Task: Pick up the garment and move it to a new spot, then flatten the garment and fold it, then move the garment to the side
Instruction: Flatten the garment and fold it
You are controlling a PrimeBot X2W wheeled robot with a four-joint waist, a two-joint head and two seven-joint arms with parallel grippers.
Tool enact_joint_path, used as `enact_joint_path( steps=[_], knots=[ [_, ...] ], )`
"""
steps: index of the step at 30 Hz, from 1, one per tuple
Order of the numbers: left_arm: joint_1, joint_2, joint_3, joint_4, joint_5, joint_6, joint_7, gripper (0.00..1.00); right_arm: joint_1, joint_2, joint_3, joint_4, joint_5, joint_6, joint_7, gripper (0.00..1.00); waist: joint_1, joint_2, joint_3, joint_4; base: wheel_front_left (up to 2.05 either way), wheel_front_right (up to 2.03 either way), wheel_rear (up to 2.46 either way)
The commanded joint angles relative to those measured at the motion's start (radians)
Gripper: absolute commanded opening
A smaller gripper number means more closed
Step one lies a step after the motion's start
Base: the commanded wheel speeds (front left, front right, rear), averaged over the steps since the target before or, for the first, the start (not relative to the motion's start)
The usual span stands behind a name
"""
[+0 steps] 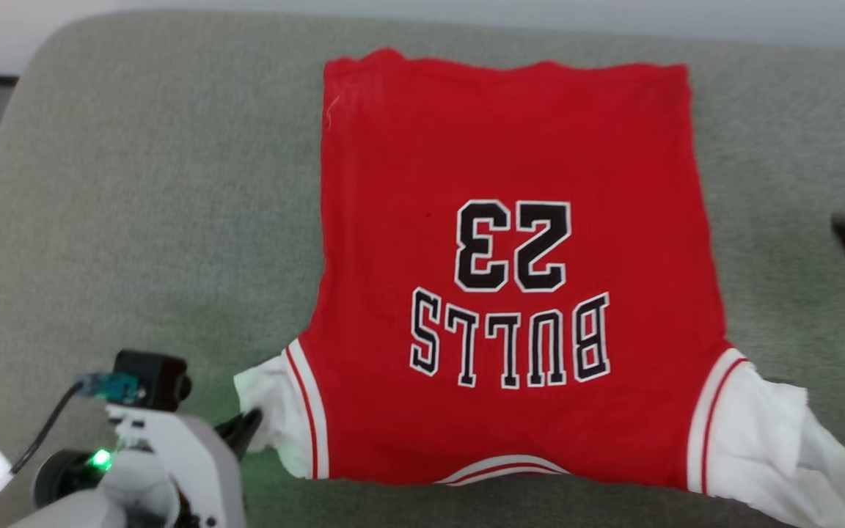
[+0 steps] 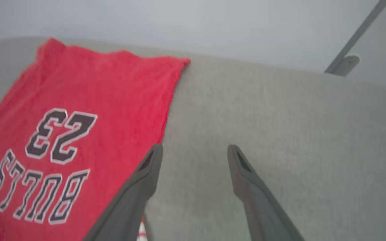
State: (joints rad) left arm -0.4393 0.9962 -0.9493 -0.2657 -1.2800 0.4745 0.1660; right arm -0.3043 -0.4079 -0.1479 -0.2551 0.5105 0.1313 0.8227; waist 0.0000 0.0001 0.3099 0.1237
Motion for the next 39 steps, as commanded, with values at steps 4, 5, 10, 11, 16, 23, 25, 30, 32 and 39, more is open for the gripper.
enact_joint_path(
  steps=[4, 5, 10, 11, 16, 23, 25, 30, 32, 39],
  knots=[
    [-0.054, -0.042, -0.008, 0.012, 0.034, -0.021, 0.011, 0.0, -0.211, 0.039, 0.036, 0.161, -0.077, -0.001, -0.104, 1.0, 0.0, -0.0001, 0.095, 0.063, 0.0, 0.0, 0.0],
    [-0.067, -0.052, -0.01, 0.015, 0.04, -0.027, 0.014, 0.0, -0.26, 0.042, 0.045, 0.21, -0.097, -0.001, -0.129, 1.0, 0.0, -0.0001, 0.107, 0.073, 0.0, 0.0, 0.0],
    [-0.125, -0.098, -0.023, 0.04, 0.072, -0.056, 0.031, 0.0, -0.48, 0.036, 0.113, 0.471, -0.177, -0.001, -0.206, 1.0, 0.0, -0.0001, 0.16, 0.123, 0.0, 0.0, 0.0],
    [-0.136, -0.107, -0.025, 0.045, 0.077, -0.061, 0.032, 0.0, -0.52, 0.035, 0.119, 0.524, -0.188, -0.001, -0.21, 1.0, 0.0, -0.0001, 0.169, 0.133, 0.0, 0.0, 0.0],
    [-0.179, -0.155, -0.043, 0.075, 0.099, -0.09, 0.046, 0.0, -0.68, 0.031, 0.142, 0.774, -0.23, -0.001, -0.161, 1.0, 0.0, -0.0001, 0.202, 0.183, 0.0, 0.0, 0.0],
    [-0.22, -0.206, -0.06, 0.119, 0.115, -0.123, 0.058, 0.0, -0.826, 0.025, 0.161, 1.017, -0.28, -0.001, -0.089, 1.0, 0.0, -0.0001, 0.235, 0.234, 0.0, 0.0, 0.0],
    [-0.225, -0.215, -0.063, 0.131, 0.117, -0.128, 0.059, 0.0, -0.832, 0.027, 0.173, 1.086, -0.294, -0.001, -0.048, 1.0, 0.0, -0.0001, 0.238, 0.241, 0.0, 0.0, 0.0],
    [-0.228, -0.228, -0.065, 0.159, 0.11, -0.146, 0.057, 0.0, -0.839, 0.023, 0.227, 1.165, -0.297, -0.001, 0.019, 0.0, 0.0, -0.0001, 0.24, 0.245, 0.0, 0.0, 0.0],
    [-0.227, -0.23, -0.064, 0.17, 0.106, -0.151, 0.054, 0.0, -0.842, 0.009, 0.238, 1.174, -0.293, -0.001, 0.016, 0.0, 0.0, -0.0001, 0.237, 0.242, 0.0, 0.0, 0.0],
    [-0.211, -0.203, -0.052, 0.189, 0.098, -0.153, 0.048, 0.0, -0.844, -0.024, 0.326, 1.125, -0.236, -0.001, 0.033, 0.0, 0.0, -0.0001, 0.202, 0.198, 0.0, 0.0, 0.0]
  ],
)
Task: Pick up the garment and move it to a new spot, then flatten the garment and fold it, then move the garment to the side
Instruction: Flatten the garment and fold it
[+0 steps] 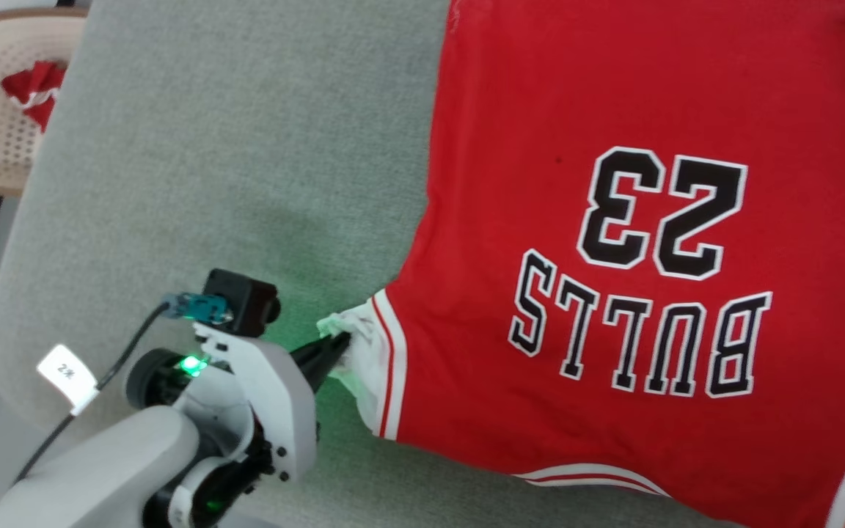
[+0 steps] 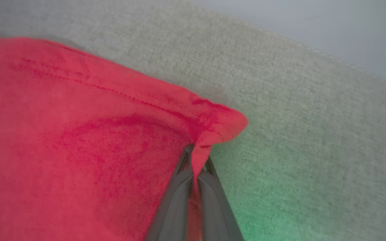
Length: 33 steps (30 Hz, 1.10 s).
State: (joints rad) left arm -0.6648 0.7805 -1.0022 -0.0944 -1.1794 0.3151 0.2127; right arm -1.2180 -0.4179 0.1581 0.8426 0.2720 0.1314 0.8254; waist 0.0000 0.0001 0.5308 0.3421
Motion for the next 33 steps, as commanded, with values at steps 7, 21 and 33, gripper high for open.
enact_joint_path(
  steps=[7, 21, 33],
  knots=[
    [0.041, 0.058, 0.009, -0.001, -0.009, 0.028, -0.001, 0.0, 0.155, -0.074, 0.146, -0.163, 0.163, -0.001, 0.062, 0.0, 0.0, -0.0001, -0.084, -0.091, 0.0, 0.0, 0.0],
    [0.098, 0.14, 0.016, -0.061, -0.03, 0.071, 0.005, 0.0, 0.671, -0.226, 0.091, -0.708, 0.398, -0.001, 0.162, 0.0, 0.0, -0.0001, -0.202, -0.222, 0.0, 0.0, 0.0],
    [0.103, 0.157, 0.016, -0.081, -0.031, 0.08, 0.011, 0.0, 1.222, -0.049, -0.174, -0.988, 0.312, -0.002, 0.204, 0.0, 0.0, -0.0001, -0.209, -0.279, 0.0, 0.0, 0.0]
  ],
)
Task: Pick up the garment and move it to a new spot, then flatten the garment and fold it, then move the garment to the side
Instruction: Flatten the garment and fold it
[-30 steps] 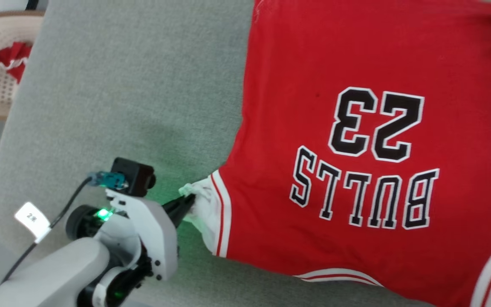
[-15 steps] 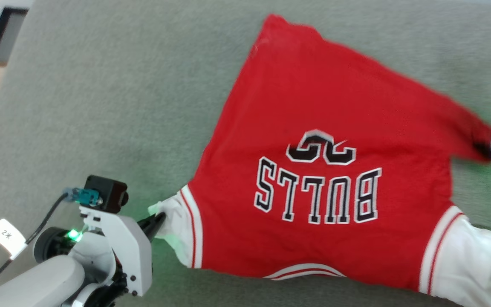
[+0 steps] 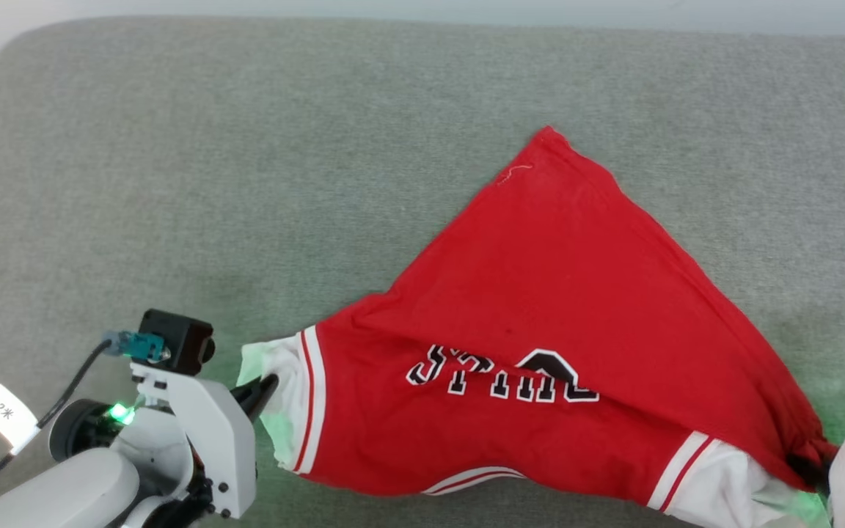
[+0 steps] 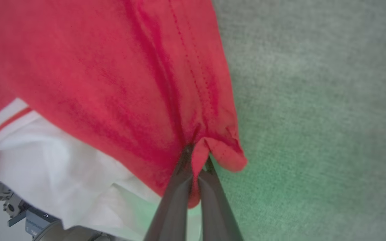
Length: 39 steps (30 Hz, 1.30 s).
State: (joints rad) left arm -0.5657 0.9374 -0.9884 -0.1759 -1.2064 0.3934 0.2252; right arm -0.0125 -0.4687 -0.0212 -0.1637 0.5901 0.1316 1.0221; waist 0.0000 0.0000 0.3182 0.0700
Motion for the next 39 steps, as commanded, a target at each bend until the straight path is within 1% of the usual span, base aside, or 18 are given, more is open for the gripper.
enact_joint_path(
  steps=[1, 2, 3, 4, 5, 8, 10, 15, 17, 19, 21, 22, 25, 29, 32, 34, 39],
  knots=[
    [0.001, -0.001, 0.003, 0.002, -0.005, -0.001, -0.001, 0.0, 0.03, 0.017, 0.002, 0.024, -0.023, -0.002, -0.002, 0.0, 0.0, 0.0, 0.007, -0.01, 0.0, 0.0, 0.0],
    [-0.003, -0.004, 0.003, 0.005, -0.004, -0.004, 0.0, 0.0, 0.041, 0.031, -0.002, 0.037, -0.038, -0.002, -0.01, 0.0, 0.0, 0.0, 0.009, -0.011, 0.0, 0.0, 0.0],
    [-0.007, -0.006, 0.002, 0.008, -0.001, -0.007, 0.002, 0.0, 0.047, 0.039, -0.003, 0.047, -0.055, -0.002, -0.021, 0.07, 0.0, 0.0, 0.012, -0.011, 0.0, 0.0, 0.0],
    [-0.011, -0.008, 0.002, 0.01, 0.001, -0.009, 0.001, 0.0, 0.046, 0.052, -0.006, 0.057, -0.068, -0.002, -0.038, 0.46, 0.0, 0.0, 0.014, -0.012, 0.0, 0.0, 0.0],
    [-0.014, -0.01, 0.002, 0.013, 0.001, -0.013, 0.003, 0.0, 0.042, 0.064, -0.01, 0.065, -0.073, -0.003, -0.048, 1.0, 0.0, 0.0, 0.015, -0.012, 0.0, 0.0, 0.0],
    [-0.018, -0.015, 0.001, 0.018, 0.001, -0.018, 0.006, 0.0, 0.029, 0.076, -0.014, 0.051, -0.09, -0.003, -0.057, 1.0, 0.0, 0.0, 0.018, -0.011, 0.0, 0.0, 0.0],
    [-0.021, -0.018, 0.0, 0.019, 0.002, -0.022, 0.008, 0.0, 0.016, 0.078, -0.022, 0.014, -0.079, -0.003, -0.05, 1.0, 0.0, 0.0, 0.019, -0.008, 0.0, 0.0, 0.0],
    [-0.026, -0.021, 0.001, 0.013, 0.007, -0.02, 0.004, 0.0, -0.041, 0.058, -0.058, -0.16, -0.044, -0.002, -0.014, 1.0, 0.0, 0.0, 0.02, 0.005, 0.0, 0.0, 0.0],
    [-0.031, -0.025, 0.0, 0.01, 0.01, -0.02, 0.005, 0.0, -0.073, 0.047, -0.056, -0.212, -0.043, -0.002, -0.009, 1.0, 0.0, 0.0, 0.023, 0.014, 0.0, 0.0, 0.0],
    [-0.036, -0.031, -0.001, 0.006, 0.013, -0.021, 0.006, 0.0, -0.132, 0.036, -0.04, -0.248, -0.049, -0.002, -0.024, 1.0, 0.0, 0.0, 0.029, 0.025, 0.0, 0.0, 0.0],
    [-0.045, -0.04, -0.001, 0.003, 0.019, -0.024, 0.006, 0.0, -0.215, 0.029, -0.019, -0.258, -0.066, -0.002, -0.071, 1.0, 0.0, 0.0, 0.039, 0.04, 0.0, 0.0, 0.0],
    [-0.049, -0.044, -0.002, 0.001, 0.021, -0.026, 0.006, 0.0, -0.26, 0.015, 0.004, -0.254, -0.084, -0.002, -0.109, 1.0, 0.0, 0.0, 0.045, 0.047, 0.0, 0.0, 0.0],
    [-0.065, -0.059, -0.003, 0.003, 0.029, -0.03, 0.006, 0.0, -0.392, 0.005, 0.085, -0.171, -0.123, -0.002, -0.222, 1.0, 0.0, 0.0, 0.063, 0.072, 0.0, 0.0, 0.0],
    [-0.086, -0.083, -0.009, 0.012, 0.039, -0.041, 0.01, 0.0, -0.568, 0.009, 0.193, 0.024, -0.148, -0.002, -0.329, 1.0, 0.0, 0.0, 0.086, 0.109, 0.0, 0.0, 0.0],
    [-0.101, -0.102, -0.014, 0.022, 0.046, -0.053, 0.013, 0.0, -0.689, 0.008, 0.285, 0.186, -0.148, -0.002, -0.362, 1.0, 0.0, 0.0, 0.104, 0.139, 0.0, 0.0, 0.0],
    [-0.112, -0.116, -0.017, 0.031, 0.052, -0.062, 0.015, 0.0, -0.764, 0.016, 0.339, 0.297, -0.128, -0.002, -0.371, 1.0, 0.0, 0.0, 0.114, 0.158, 0.0, 0.0, 0.0],
    [-0.137, -0.153, -0.028, 0.058, 0.06, -0.088, 0.017, 0.0, -0.917, 0.019, 0.478, 0.536, -0.091, -0.002, -0.362, 1.0, 0.0, 0.0, 0.133, 0.205, 0.0, 0.0, 0.0]
  ],
)
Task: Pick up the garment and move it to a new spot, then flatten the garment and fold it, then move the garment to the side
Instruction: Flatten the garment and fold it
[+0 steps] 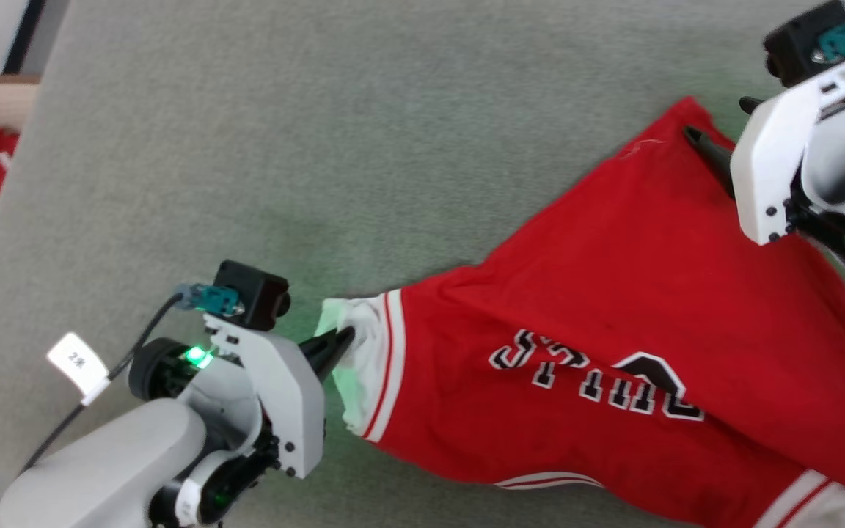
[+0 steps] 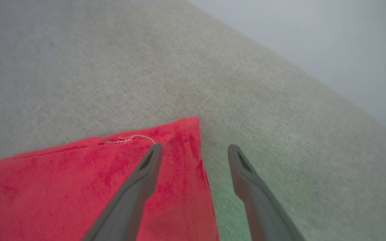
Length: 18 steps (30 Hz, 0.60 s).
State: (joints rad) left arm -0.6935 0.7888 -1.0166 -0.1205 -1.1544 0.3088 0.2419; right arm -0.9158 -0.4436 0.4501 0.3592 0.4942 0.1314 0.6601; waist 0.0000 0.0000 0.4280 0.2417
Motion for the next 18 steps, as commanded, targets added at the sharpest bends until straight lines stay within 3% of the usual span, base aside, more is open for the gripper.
enact_joint_path(
  steps=[1, 7, 9, 11, 18],
  knots=[
    [-0.013, -0.013, -0.002, 0.009, 0.009, -0.009, 0.001, 0.0, -0.035, -0.005, 0.034, 0.054, 0.015, -0.002, 0.008, 1.0, 0.0, 0.0, 0.026, 0.041, 0.0, 0.0, 0.0],
    [-0.028, -0.046, -0.017, 0.045, 0.014, -0.032, 0.005, 0.0, -0.1, -0.006, 0.177, 0.282, 0.082, -0.002, 0.121, 0.99, 0.0, 0.0, 0.025, 0.072, 0.0, 0.0, 0.0],
    [-0.03, -0.051, -0.02, 0.054, 0.012, -0.037, 0.006, 0.0, -0.103, -0.008, 0.211, 0.337, 0.111, -0.002, 0.172, 0.0, 0.0, 0.0, 0.021, 0.075, 0.0, 0.0, 0.0],
    [-0.029, -0.052, -0.02, 0.063, 0.008, -0.04, 0.007, 0.0, -0.11, -0.015, 0.239, 0.369, 0.13, -0.002, 0.199, 0.0, 0.0, 0.0, 0.016, 0.074, 0.0, 0.0, 0.0],
    [-0.06, -0.018, 0.002, 0.083, -0.007, -0.035, 0.039, 0.0, -0.188, -0.022, 0.228, 0.391, 0.166, -0.002, 0.126, 0.0, 0.0, 0.0, -0.033, 0.035, 0.0, 0.0, 0.0]
  ],
)
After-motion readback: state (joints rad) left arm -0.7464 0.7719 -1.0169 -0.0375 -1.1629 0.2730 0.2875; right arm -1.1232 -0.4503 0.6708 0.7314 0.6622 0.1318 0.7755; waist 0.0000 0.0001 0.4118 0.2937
